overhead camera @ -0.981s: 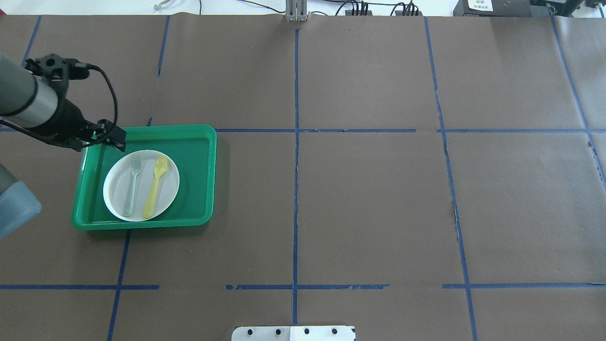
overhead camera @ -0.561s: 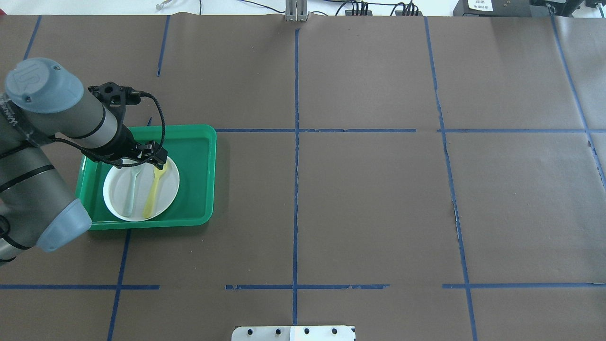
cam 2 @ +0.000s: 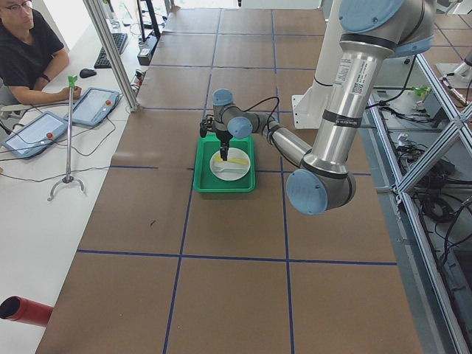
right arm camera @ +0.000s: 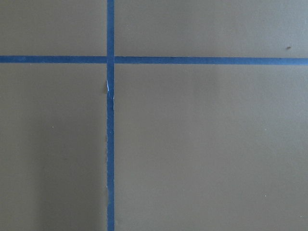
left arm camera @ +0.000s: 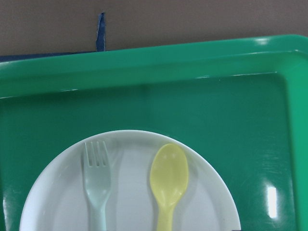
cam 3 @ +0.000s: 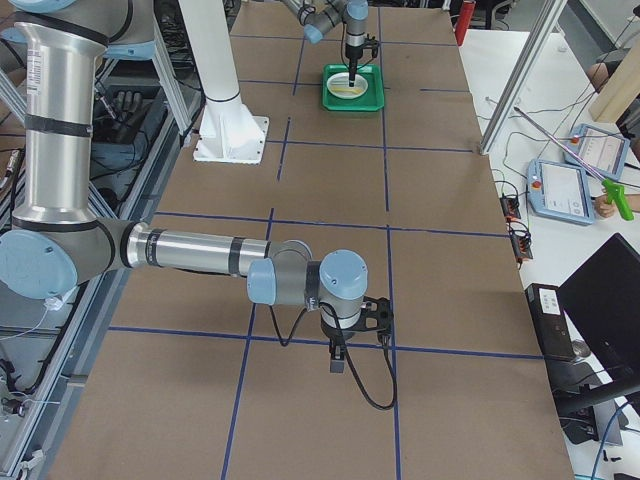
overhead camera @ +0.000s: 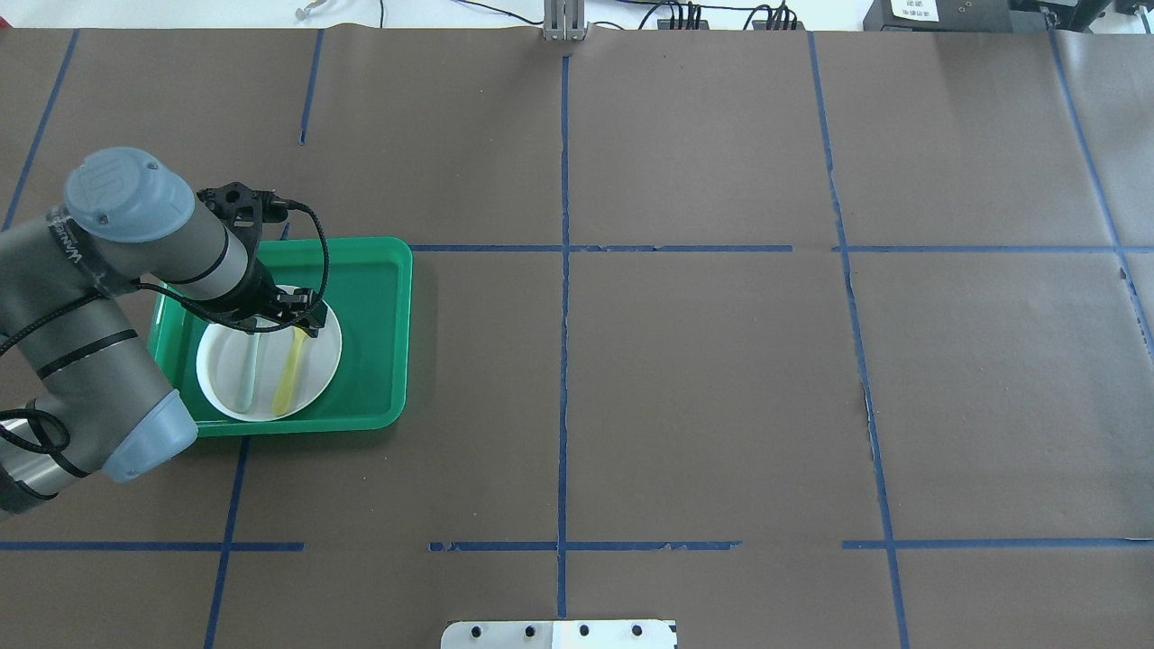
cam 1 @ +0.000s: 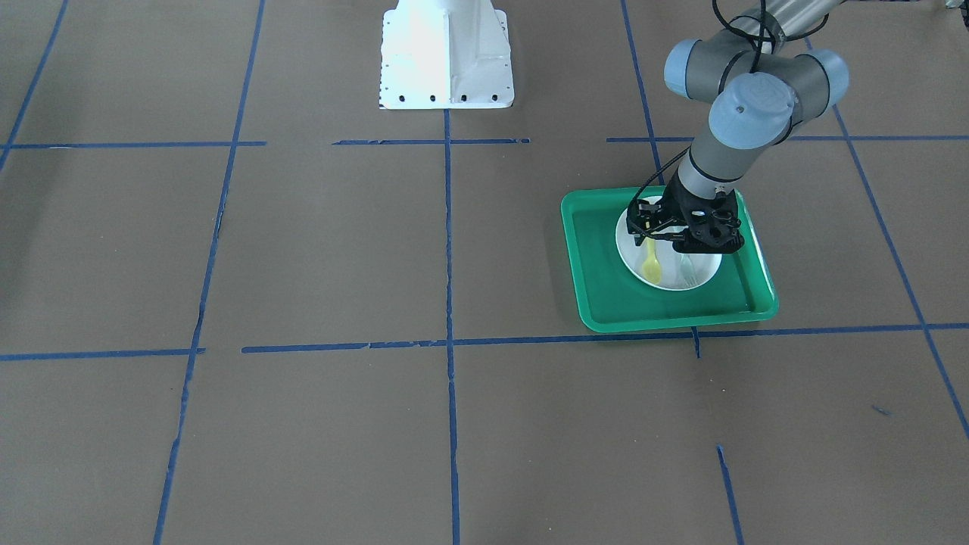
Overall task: Place spoon
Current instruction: 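Move the left gripper over the yellow spoon on the white plate and lower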
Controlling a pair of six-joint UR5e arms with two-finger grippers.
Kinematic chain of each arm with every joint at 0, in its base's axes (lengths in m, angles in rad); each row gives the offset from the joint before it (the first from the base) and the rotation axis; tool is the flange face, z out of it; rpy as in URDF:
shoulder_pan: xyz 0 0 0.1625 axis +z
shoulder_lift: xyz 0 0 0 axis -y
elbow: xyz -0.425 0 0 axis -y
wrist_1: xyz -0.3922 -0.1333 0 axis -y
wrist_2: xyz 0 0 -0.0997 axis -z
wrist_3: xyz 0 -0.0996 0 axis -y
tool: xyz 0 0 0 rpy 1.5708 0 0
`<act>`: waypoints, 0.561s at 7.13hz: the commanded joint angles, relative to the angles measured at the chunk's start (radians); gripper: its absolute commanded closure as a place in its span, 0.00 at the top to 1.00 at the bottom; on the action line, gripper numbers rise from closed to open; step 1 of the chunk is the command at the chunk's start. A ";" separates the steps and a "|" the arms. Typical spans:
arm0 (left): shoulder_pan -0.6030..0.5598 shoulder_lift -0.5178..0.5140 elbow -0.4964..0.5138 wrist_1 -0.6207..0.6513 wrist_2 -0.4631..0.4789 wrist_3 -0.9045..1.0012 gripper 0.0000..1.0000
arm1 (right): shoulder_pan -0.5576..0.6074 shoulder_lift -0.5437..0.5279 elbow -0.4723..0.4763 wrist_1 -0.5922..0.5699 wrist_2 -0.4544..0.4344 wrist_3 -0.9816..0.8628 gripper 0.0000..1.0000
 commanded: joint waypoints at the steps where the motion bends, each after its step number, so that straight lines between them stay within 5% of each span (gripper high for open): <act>1: 0.014 0.001 0.034 -0.035 -0.004 -0.001 0.75 | 0.000 0.000 0.000 0.000 0.000 -0.002 1.00; 4: 0.020 0.001 0.079 -0.100 -0.009 -0.004 0.68 | 0.000 0.000 0.000 0.002 0.000 0.000 1.00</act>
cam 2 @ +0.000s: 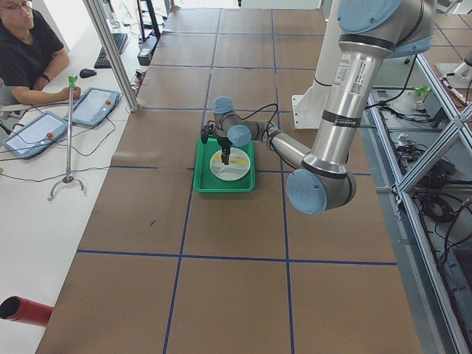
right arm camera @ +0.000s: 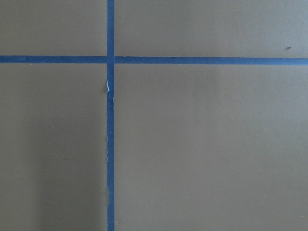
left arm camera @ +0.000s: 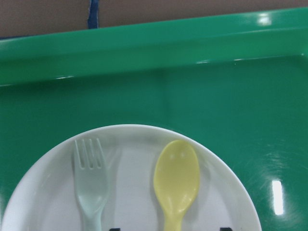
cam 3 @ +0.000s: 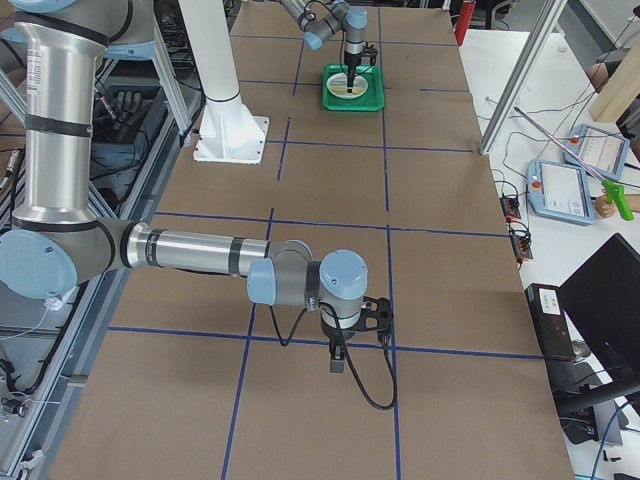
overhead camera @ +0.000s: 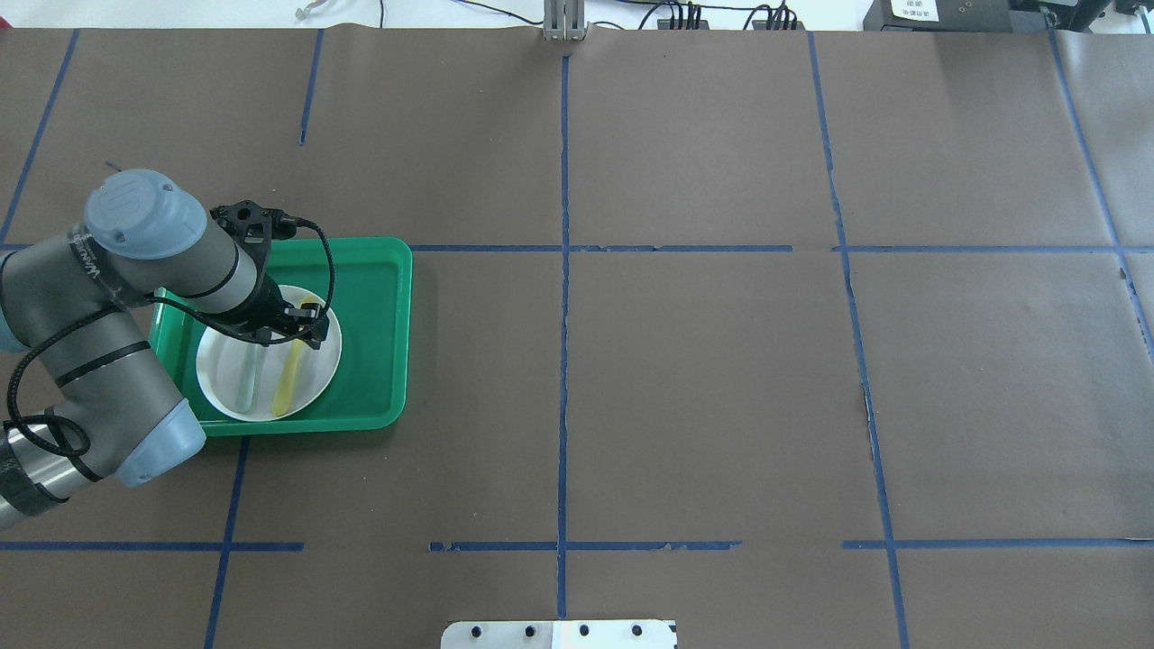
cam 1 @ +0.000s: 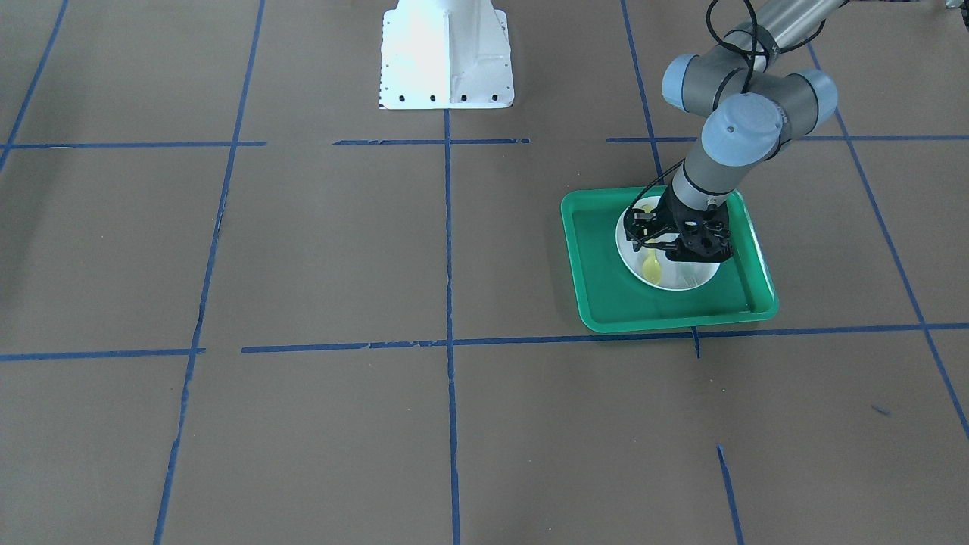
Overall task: Place spoon
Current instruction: 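Move the left gripper over the yellow spoon on the white plate and lower, then close the left gripper on the yellow spoon's handle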
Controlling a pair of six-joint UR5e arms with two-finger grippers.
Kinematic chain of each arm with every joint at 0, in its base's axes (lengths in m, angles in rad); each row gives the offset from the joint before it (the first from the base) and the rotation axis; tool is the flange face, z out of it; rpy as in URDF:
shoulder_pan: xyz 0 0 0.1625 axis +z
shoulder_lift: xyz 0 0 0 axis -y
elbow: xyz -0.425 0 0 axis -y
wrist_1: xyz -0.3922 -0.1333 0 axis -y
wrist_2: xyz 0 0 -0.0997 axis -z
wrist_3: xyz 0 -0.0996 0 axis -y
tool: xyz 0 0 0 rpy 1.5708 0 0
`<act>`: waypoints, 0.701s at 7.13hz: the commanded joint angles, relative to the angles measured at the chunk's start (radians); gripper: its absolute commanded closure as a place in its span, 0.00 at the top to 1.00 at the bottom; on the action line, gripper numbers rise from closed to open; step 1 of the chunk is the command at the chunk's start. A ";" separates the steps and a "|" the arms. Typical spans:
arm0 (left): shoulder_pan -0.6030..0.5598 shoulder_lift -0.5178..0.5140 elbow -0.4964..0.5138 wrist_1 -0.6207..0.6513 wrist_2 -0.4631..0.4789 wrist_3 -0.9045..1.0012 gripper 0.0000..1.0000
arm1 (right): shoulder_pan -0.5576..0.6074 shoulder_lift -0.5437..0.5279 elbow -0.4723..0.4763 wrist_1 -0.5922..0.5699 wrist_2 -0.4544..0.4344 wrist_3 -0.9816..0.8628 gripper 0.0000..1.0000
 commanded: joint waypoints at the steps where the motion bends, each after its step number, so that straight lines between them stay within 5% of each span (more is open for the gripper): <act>1: 0.001 0.000 0.009 -0.017 -0.002 0.000 0.65 | 0.000 0.000 0.000 0.000 0.000 0.000 1.00; 5: 0.001 0.000 0.009 -0.017 -0.002 0.000 0.52 | 0.000 0.000 0.000 0.000 0.000 0.000 1.00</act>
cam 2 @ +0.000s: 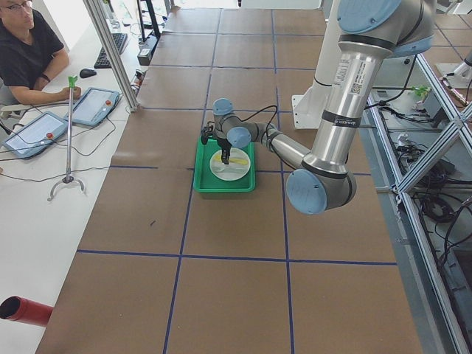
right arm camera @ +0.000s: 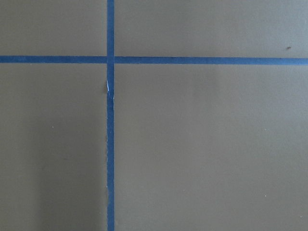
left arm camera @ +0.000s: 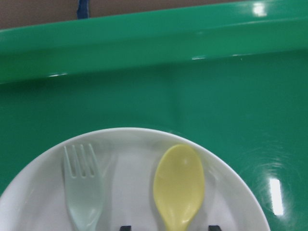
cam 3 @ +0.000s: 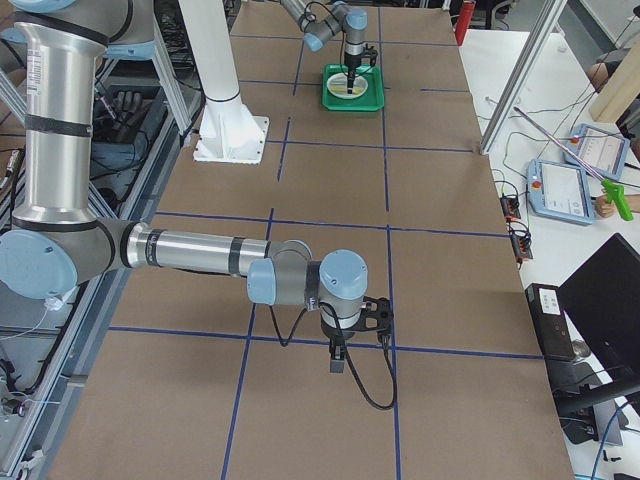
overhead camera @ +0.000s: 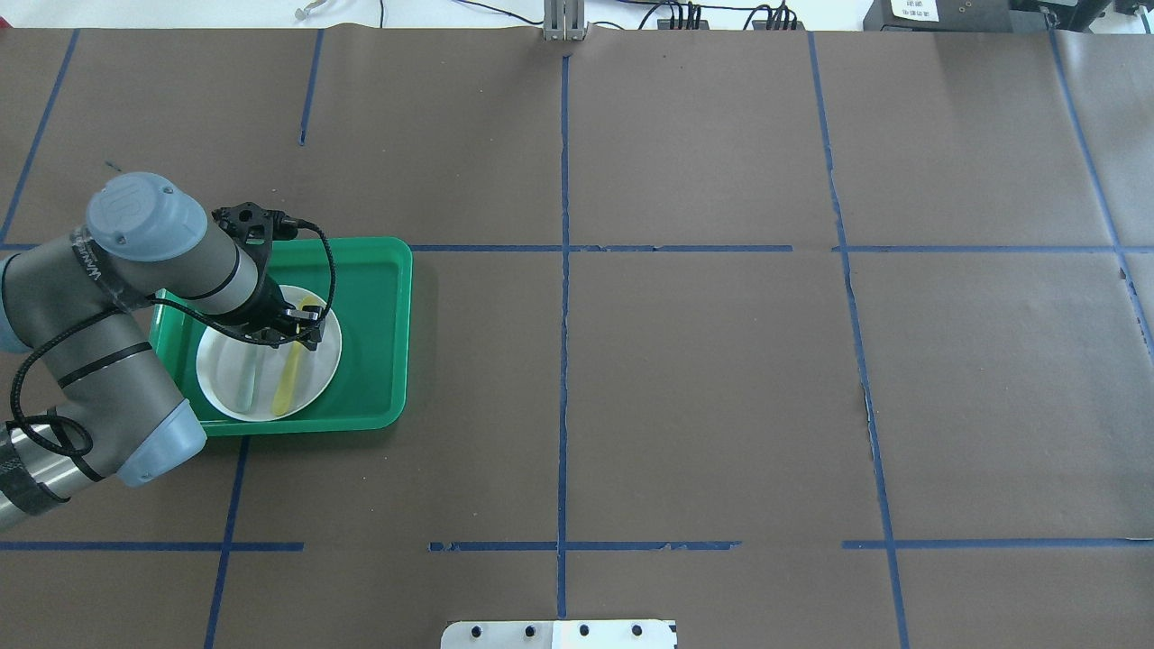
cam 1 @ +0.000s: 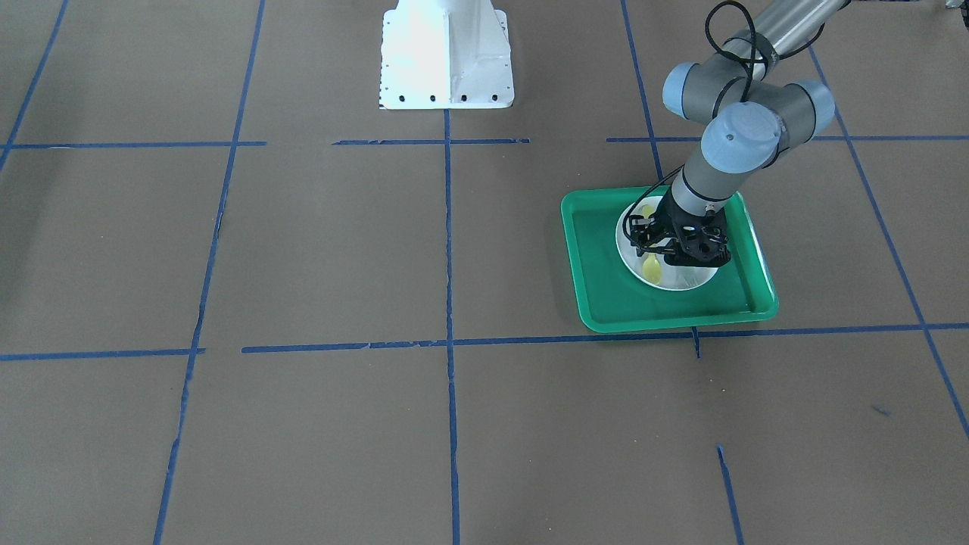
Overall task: Place spoon
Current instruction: 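Close the left gripper on the yellow spoon's handle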
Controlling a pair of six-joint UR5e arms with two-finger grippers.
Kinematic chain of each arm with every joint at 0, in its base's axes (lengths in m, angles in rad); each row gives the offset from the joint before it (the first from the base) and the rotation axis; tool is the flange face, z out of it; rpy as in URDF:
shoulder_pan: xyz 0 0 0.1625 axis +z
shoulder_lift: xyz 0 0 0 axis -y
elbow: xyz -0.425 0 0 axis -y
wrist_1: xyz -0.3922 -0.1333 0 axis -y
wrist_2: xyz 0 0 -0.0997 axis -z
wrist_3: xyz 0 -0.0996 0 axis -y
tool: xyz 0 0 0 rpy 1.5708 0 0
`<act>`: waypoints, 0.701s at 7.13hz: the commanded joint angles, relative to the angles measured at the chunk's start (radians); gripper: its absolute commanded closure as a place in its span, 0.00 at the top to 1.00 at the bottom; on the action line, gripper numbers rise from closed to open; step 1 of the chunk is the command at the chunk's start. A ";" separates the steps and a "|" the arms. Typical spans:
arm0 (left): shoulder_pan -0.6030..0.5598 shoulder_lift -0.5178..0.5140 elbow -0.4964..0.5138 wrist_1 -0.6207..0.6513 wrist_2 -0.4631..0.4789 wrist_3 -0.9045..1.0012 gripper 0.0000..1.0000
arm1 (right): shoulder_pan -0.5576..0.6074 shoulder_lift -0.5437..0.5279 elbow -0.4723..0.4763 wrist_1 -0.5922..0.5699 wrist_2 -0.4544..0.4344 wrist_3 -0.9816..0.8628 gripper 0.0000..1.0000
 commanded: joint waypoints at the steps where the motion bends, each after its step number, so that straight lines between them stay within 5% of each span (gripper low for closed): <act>1: 0.000 0.000 0.000 0.000 0.000 0.000 0.52 | 0.000 0.000 0.000 0.000 0.000 0.000 1.00; 5: 0.002 0.002 -0.001 0.000 -0.036 0.002 0.52 | 0.000 0.000 0.000 0.000 0.000 0.000 1.00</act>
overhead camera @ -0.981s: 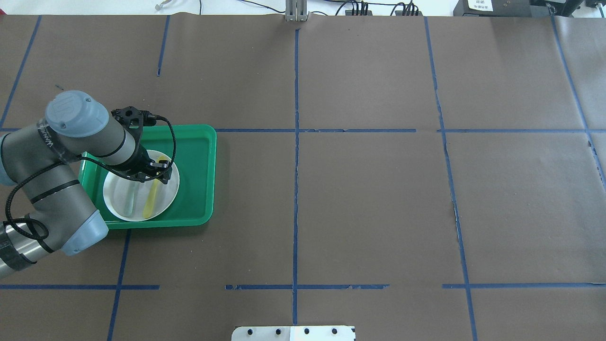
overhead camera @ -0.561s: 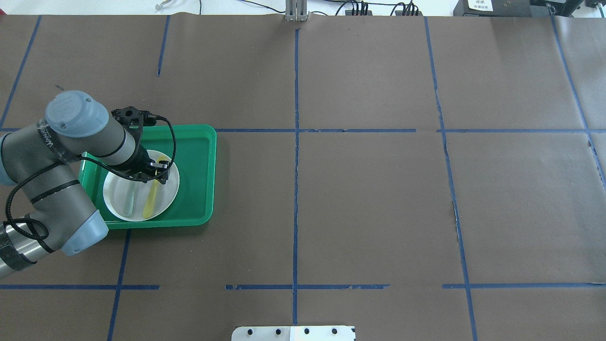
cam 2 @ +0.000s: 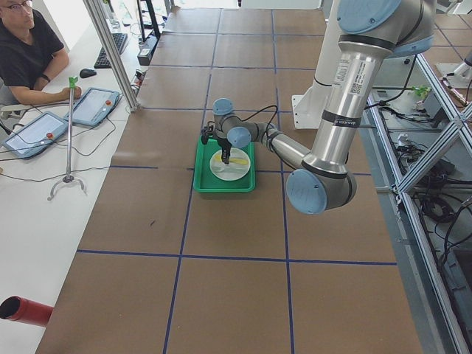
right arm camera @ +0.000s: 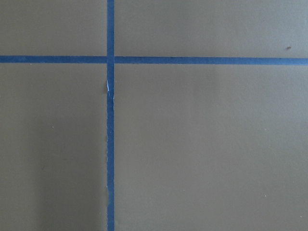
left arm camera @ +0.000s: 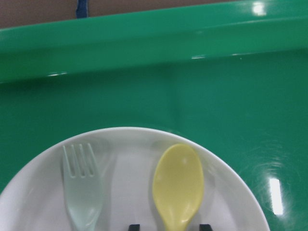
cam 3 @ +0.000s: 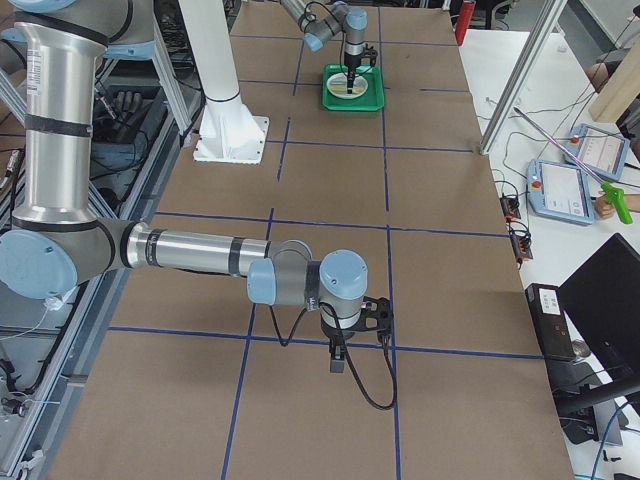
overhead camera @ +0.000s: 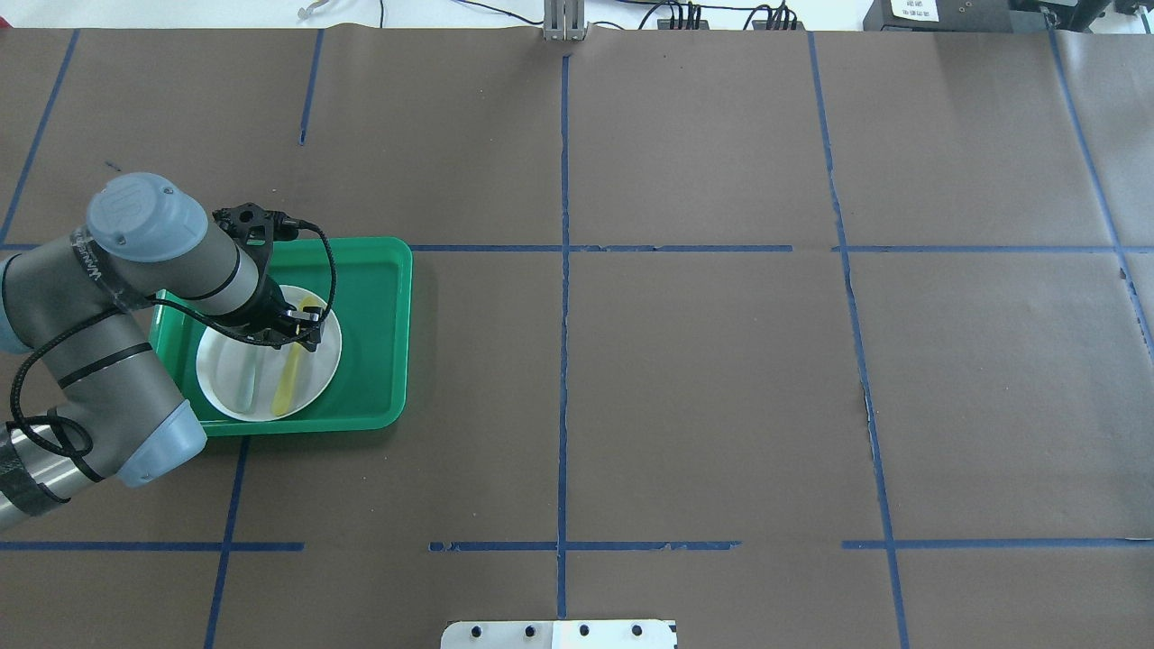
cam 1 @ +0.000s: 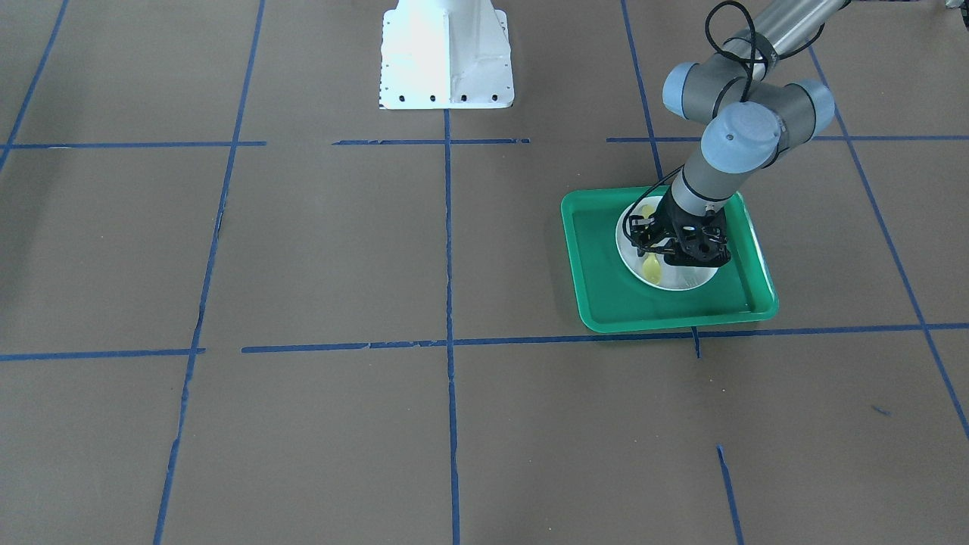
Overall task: Place spoon
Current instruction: 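Close the left gripper on the yellow spoon's handle, then lift the spoon and carry it off the plate onto the tray's far side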
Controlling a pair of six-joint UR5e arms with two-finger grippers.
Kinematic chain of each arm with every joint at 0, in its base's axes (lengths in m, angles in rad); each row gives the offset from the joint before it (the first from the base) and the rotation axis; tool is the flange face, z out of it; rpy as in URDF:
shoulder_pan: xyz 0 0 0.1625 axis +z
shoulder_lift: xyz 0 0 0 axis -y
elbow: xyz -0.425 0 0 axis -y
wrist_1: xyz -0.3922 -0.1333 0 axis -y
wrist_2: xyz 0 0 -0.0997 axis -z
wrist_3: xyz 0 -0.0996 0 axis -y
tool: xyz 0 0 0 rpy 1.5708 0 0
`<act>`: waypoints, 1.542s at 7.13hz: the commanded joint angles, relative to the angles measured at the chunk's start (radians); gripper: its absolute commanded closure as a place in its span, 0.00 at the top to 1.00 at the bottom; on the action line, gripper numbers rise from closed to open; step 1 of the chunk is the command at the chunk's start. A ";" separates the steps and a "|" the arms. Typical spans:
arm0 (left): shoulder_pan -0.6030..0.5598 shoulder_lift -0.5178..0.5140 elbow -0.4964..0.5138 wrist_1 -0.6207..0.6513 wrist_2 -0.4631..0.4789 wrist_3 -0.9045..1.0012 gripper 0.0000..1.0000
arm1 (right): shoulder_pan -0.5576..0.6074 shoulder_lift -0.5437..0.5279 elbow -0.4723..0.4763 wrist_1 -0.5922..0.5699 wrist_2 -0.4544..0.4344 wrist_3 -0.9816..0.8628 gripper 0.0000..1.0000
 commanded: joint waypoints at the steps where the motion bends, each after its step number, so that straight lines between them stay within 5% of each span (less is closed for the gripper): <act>1: 0.000 0.001 0.000 0.000 -0.042 0.001 0.48 | 0.000 0.000 0.000 0.000 0.000 -0.001 1.00; 3: 0.000 0.003 0.000 0.000 -0.042 0.003 0.26 | 0.000 0.000 0.000 0.000 0.000 0.000 1.00; 8: -0.016 0.033 -0.095 0.035 -0.042 0.013 0.01 | 0.000 0.000 0.000 0.000 0.000 0.000 1.00; 11: -0.105 0.026 -0.276 0.294 -0.042 0.091 0.00 | 0.000 0.000 0.000 0.000 0.000 0.000 1.00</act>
